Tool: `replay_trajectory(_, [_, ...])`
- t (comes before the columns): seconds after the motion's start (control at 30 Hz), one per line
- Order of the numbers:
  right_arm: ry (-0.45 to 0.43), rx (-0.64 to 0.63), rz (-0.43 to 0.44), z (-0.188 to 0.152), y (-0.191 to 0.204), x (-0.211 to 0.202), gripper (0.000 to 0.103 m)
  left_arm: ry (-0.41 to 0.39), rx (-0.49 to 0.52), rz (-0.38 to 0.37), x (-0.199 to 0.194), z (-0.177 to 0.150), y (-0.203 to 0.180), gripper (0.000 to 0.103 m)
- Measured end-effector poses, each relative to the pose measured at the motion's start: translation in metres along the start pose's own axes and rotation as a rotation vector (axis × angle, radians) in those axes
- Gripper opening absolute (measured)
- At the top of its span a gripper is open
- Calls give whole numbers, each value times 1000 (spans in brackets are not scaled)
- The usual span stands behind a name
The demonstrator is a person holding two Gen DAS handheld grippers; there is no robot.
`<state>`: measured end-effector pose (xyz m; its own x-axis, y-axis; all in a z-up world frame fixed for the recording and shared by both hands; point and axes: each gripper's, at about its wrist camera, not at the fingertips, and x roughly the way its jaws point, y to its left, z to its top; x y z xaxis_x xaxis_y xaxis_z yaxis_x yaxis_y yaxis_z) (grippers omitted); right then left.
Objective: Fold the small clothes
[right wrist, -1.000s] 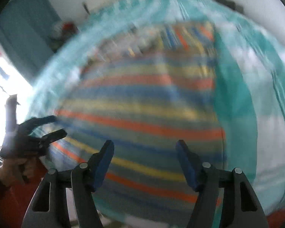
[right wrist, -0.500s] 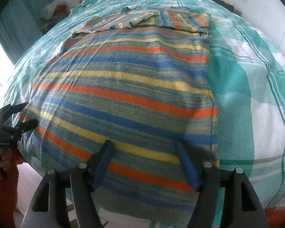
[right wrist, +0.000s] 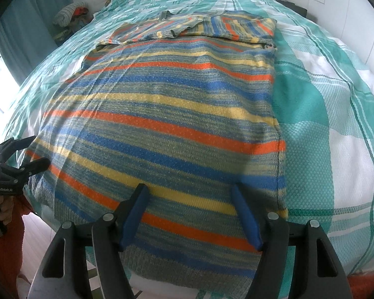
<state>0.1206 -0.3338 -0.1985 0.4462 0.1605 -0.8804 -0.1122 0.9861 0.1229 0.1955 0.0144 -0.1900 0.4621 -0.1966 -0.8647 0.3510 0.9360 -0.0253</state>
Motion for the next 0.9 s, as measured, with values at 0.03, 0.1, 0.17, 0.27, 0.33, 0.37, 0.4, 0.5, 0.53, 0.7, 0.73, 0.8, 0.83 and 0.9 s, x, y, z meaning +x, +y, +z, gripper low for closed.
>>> replay_trajectory(0.03, [0, 0, 0, 0, 0, 0, 69, 0, 0, 1, 0, 0, 0, 103])
replay_trajectory(0.1, [0, 0, 0, 0, 0, 0, 70, 0, 1, 1, 0, -1, 0, 103])
replay_trajectory(0.17, [-1, 0, 0, 0, 0, 0, 70, 0, 1, 0, 0, -1, 0, 103])
replay_trajectory(0.27, [-1, 0, 0, 0, 0, -1, 70, 3, 2, 1, 0, -1, 0, 103])
replay_trajectory(0.33, [1, 2, 2, 0, 0, -1, 70, 26, 7, 2, -2, 0, 1, 103])
replay_trajectory(0.37, [6, 2, 8, 0, -1, -2, 69, 43, 1, 3, -7, 1, 4, 101])
replay_trajectory(0.4, [17, 6, 20, 2, -2, -4, 69, 38, -11, 3, -14, 2, 8, 100])
replay_trajectory(0.5, [15, 91, 55, 12, -21, -26, 68, -53, -93, -36, -49, 1, 33, 100])
replay_trajectory(0.53, [-11, 134, 61, 14, -31, -38, 69, -72, -122, -51, -56, 1, 43, 100])
replay_trajectory(0.7, [28, 306, 121, 13, -87, -68, 69, 41, -190, -200, -42, -12, 67, 98])
replay_trajectory(0.73, [92, 309, 147, 8, -90, -64, 69, 70, -178, -215, -37, -15, 63, 98])
replay_trajectory(0.8, [201, 292, 187, -1, -88, -52, 69, 135, -119, -221, -23, -23, 48, 97])
replay_trajectory(0.83, [259, 273, 205, -10, -83, -45, 69, 148, -90, -200, -19, -25, 41, 97])
replay_trajectory(0.9, [328, 237, 210, -18, -71, -31, 69, 147, -47, -158, -17, -27, 33, 97])
